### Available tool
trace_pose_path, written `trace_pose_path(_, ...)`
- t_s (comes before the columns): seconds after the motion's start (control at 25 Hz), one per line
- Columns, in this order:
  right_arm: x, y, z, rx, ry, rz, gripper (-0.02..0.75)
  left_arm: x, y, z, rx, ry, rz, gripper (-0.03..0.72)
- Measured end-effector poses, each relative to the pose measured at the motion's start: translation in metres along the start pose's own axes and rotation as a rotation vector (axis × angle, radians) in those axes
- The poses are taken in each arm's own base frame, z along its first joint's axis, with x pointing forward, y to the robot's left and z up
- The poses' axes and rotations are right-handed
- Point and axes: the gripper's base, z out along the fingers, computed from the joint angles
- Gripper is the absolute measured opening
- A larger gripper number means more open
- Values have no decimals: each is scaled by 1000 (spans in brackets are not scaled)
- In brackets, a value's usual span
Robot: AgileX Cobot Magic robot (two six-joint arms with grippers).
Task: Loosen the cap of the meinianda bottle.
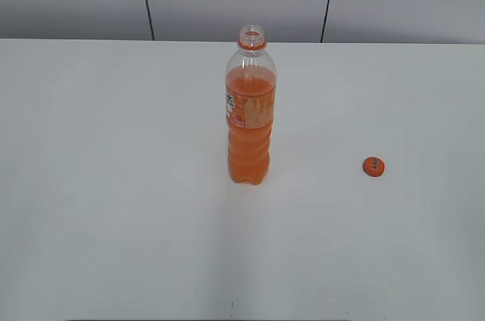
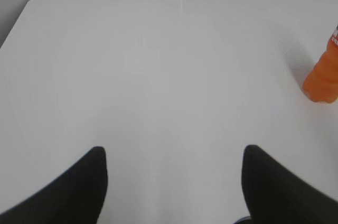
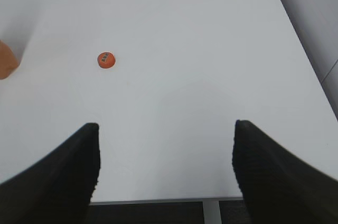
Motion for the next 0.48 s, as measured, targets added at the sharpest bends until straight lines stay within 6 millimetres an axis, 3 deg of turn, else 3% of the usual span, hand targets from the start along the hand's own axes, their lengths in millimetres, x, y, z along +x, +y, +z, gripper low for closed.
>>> trace_pose_path(0.48,0,0,0,0,0,0,586,0,0,0,0,0,0,488)
